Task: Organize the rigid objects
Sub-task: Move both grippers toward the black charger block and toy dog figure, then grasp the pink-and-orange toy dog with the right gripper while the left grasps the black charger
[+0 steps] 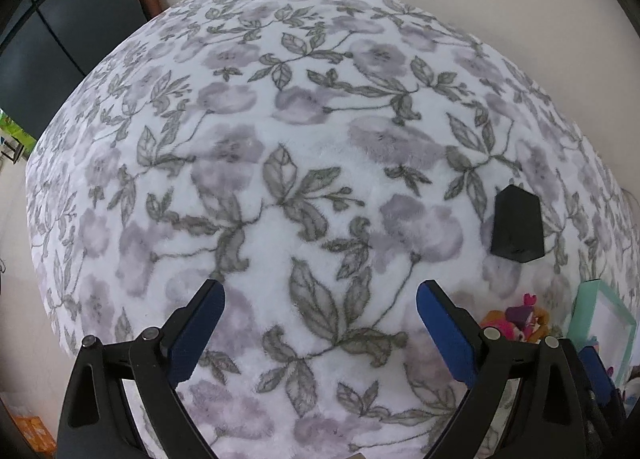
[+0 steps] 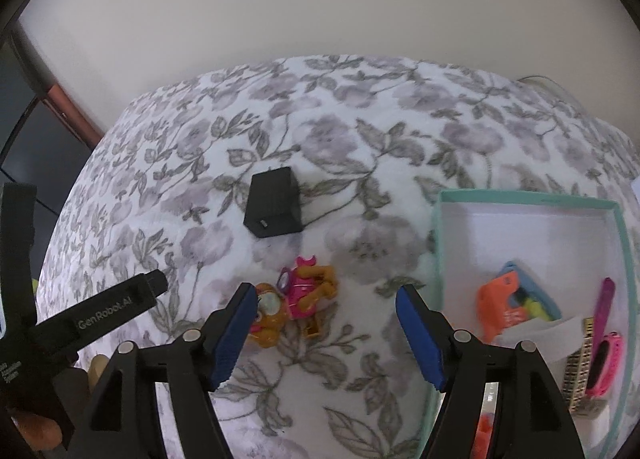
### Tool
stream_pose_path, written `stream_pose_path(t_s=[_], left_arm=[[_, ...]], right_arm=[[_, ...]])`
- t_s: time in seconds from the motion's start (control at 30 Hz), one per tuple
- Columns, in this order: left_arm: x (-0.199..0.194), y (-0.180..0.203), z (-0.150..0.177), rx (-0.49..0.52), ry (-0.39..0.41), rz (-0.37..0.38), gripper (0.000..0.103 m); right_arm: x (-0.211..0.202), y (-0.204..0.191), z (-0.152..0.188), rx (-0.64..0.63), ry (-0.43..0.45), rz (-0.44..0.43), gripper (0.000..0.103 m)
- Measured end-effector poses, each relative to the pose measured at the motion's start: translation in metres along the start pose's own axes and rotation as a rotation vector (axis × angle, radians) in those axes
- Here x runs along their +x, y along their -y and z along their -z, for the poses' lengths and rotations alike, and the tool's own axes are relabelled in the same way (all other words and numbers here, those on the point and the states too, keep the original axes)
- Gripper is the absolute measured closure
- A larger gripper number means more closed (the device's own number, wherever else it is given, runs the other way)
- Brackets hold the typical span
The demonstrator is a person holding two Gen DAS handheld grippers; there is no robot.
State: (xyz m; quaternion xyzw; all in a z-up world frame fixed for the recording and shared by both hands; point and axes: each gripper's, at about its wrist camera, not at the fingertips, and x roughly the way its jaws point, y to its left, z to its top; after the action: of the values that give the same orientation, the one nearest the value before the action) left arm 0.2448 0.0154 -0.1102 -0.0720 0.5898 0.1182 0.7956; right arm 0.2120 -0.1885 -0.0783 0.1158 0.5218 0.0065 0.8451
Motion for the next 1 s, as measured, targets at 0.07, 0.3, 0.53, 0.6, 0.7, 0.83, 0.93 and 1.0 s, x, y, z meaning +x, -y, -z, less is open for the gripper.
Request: stream_pose_path(t_s=[0.07,0.3,0.53,0.6,0.7,0.83,0.93,1.0], left_arm=[[0.001,-0.005,-0.001,-0.017,-0.003,-0.002,0.006],[0.002,-0.015,-0.002,-0.046,0.0,0.003,0.006],[0.009,-0.015,0.0,-0.043,-0.017,0.011,0.006],[0.011,-0.015,0.0,-0.043,-0.02,0.011,0.006],[0.013,-0.015,0.0,-0.041,-0.021,0.012,0.006],[0.014,-0.014,0.001,-0.036,-0.023,0.023,0.006],[0.013,-0.013,0.001,-0.034,-0.021,0.023,0.006],[0.012,-0.013,0.001,-0.032,-0.021,0.026,0.006]], right_arm=[[0.007,-0.003,0.002,0.0,-0.013,-0.013,0.028],[0.017,-0.016,0.003,-0.028,-0.03,-0.025,0.028],[0.027,-0.024,0.005,-0.044,-0.041,-0.028,0.028],[0.028,-0.025,0.005,-0.038,-0.041,-0.035,0.028],[0.031,-0.028,0.005,-0.047,-0.043,-0.034,0.027],[0.033,-0.033,0.006,-0.071,-0.048,-0.034,0.027],[0.036,-0.032,0.008,-0.063,-0.055,-0.031,0.027],[0.039,-0.03,0.009,-0.062,-0.065,-0.026,0.027]])
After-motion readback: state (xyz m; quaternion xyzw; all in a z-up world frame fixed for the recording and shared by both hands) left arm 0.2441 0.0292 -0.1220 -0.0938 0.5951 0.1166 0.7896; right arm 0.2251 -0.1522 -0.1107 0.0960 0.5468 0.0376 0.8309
